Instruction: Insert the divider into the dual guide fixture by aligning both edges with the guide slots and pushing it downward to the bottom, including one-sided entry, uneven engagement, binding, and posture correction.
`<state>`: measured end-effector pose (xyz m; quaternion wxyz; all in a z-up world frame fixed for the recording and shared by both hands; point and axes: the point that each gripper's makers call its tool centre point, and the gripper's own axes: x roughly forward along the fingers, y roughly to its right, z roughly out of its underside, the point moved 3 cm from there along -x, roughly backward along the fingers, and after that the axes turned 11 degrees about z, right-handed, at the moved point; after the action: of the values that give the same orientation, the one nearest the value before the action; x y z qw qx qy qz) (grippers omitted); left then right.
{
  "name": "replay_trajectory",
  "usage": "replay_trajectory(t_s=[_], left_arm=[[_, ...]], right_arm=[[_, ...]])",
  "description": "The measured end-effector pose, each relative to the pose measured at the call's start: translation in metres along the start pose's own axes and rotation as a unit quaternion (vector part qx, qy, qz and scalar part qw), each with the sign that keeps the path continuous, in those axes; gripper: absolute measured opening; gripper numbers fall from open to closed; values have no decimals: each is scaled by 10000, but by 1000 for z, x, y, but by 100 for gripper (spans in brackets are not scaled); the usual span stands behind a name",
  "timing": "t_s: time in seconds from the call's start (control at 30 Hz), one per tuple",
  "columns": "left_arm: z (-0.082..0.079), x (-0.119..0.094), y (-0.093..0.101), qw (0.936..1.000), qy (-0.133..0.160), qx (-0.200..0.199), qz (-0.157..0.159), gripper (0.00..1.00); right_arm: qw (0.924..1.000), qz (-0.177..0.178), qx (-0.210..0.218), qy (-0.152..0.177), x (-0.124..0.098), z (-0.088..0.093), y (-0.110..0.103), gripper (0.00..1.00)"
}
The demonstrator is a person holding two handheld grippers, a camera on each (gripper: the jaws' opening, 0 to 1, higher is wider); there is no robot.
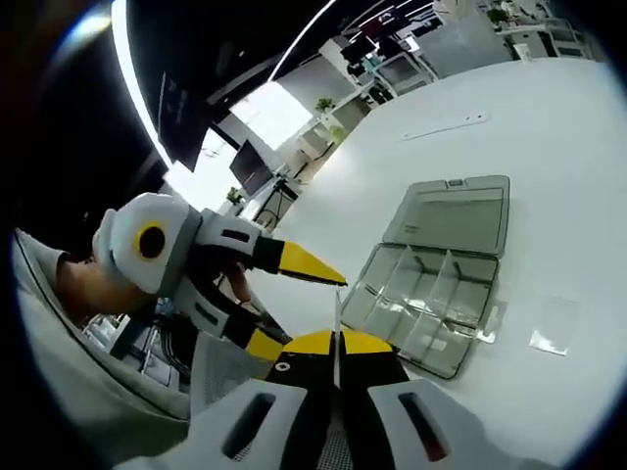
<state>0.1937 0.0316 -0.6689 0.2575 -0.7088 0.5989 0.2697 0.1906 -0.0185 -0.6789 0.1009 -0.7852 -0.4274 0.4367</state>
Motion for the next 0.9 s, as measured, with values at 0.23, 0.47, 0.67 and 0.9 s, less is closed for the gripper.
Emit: replay_trajectory(t_s=[0.23, 0.47, 0.67, 0.9], left_arm=[[2, -1, -2, 9994, -90, -181, 288, 30], [0, -2, -4, 9980, -145, -253, 554, 27], [3, -3, -2, 9965, -206, -286, 759, 21], [3, -2, 3, 9947, -262, -290, 953, 14]], right_arm=[[9996, -77, -279, 12, -2, 1, -4, 0], [9974, -186, -701, 48, -3, 3, -10, 0], [9934, -211, -1120, 94, -3, 5, -13, 0], [9870, -254, -1578, 144, 0, 7, -16, 0]])
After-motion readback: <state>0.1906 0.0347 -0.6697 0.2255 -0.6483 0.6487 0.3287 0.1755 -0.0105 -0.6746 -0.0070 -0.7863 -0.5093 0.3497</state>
